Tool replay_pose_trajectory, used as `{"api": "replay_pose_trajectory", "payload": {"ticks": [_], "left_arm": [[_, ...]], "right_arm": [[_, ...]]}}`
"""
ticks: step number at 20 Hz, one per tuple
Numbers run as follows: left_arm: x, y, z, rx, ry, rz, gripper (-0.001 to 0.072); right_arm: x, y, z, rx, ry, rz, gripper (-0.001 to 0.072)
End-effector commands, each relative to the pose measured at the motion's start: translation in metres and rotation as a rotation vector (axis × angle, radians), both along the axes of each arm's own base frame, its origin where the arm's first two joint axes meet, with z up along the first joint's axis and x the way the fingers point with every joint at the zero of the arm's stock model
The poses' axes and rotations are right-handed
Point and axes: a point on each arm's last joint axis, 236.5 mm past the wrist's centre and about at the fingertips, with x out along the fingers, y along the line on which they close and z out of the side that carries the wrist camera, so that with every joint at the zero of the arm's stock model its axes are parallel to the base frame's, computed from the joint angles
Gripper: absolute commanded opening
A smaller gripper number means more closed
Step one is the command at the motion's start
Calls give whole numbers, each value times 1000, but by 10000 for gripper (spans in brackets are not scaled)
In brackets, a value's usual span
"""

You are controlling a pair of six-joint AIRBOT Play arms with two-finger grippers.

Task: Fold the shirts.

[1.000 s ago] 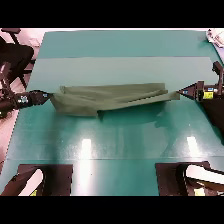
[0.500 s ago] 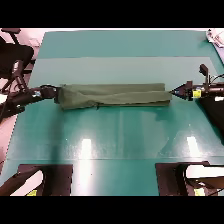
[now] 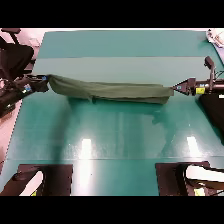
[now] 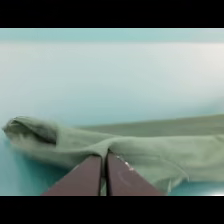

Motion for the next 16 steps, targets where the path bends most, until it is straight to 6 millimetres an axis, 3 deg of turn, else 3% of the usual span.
{"api": "replay_pose_trajectory", "payload": {"ticks": [1, 4, 10, 13, 16], "left_arm": [[-34, -13, 40, 69, -109, -58, 29], [-48, -26, 42, 71, -102, -120, 30], [-70, -44, 11, 43, 63, -211, 29], [-81, -26, -27, 91, 241, -154, 29], [-90, 14, -63, 153, 415, 12, 30]], "right_arm": [[-7, 4, 24, -27, -67, 14, 23], [-12, 8, 36, -38, -96, 24, 23], [-28, 16, 53, -40, -118, 66, 23], [-22, 13, 50, -48, -120, 46, 23], [-4, 3, 29, -39, -86, -6, 23]]}}
